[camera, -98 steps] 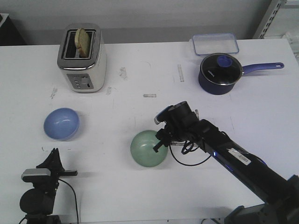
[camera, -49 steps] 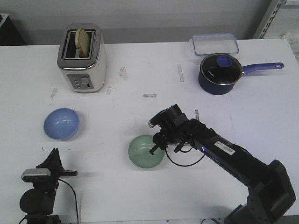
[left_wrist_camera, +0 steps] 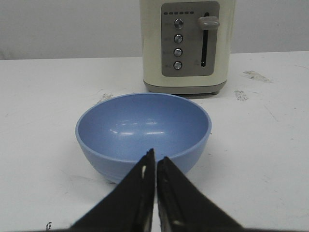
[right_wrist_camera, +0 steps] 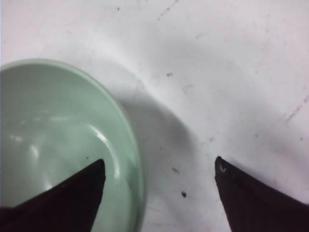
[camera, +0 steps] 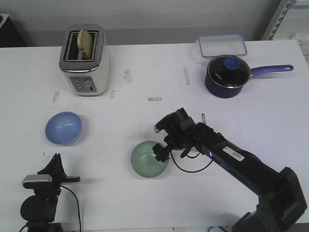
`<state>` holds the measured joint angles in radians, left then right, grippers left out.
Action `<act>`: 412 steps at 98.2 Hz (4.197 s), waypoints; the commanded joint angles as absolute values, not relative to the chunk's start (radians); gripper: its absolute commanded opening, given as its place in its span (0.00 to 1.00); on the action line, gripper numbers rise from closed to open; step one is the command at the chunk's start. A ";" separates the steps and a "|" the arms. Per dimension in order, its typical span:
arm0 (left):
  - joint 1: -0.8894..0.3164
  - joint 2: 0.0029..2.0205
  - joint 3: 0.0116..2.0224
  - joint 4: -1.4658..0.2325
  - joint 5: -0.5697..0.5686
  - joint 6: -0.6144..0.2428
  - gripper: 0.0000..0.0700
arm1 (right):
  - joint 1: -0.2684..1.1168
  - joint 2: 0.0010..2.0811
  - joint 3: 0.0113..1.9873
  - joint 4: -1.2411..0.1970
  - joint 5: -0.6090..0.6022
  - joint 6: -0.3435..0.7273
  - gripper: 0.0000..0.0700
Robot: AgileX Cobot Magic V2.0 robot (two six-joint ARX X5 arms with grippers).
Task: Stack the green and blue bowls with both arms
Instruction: 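Release the green bowl and retract the right gripper to rest, then reach the left gripper to the rim of the light blue bowl, then grip the blue bowl rim and lift it toward the green bowl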
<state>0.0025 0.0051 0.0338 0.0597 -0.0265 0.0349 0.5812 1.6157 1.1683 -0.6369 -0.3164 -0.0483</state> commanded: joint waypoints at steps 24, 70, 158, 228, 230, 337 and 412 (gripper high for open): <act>0.004 0.003 0.013 0.072 -0.025 0.033 0.00 | 0.521 1.428 1.258 -0.582 -0.303 -0.056 0.26; 0.004 0.003 0.013 0.073 -0.025 0.033 0.00 | 0.208 1.101 1.111 -0.578 -0.025 -0.057 0.00; 0.004 0.006 0.049 0.245 -0.106 -0.032 0.00 | 0.033 0.414 0.508 -0.397 -0.025 -0.057 0.00; 0.128 1.031 1.295 -0.503 -0.017 0.150 0.00 | 0.035 0.421 0.508 -0.398 -0.025 -0.057 0.00; 0.140 1.048 1.300 -0.509 -0.001 0.149 0.00 | 0.036 0.421 0.508 -0.398 -0.025 -0.057 0.00; 0.250 1.655 1.301 -0.691 0.053 0.056 0.59 | 0.073 0.421 0.508 -0.419 -0.025 -0.058 0.00; 0.244 1.629 1.377 -0.689 0.065 -0.014 0.00 | 0.073 0.421 0.508 -0.420 -0.025 -0.058 0.00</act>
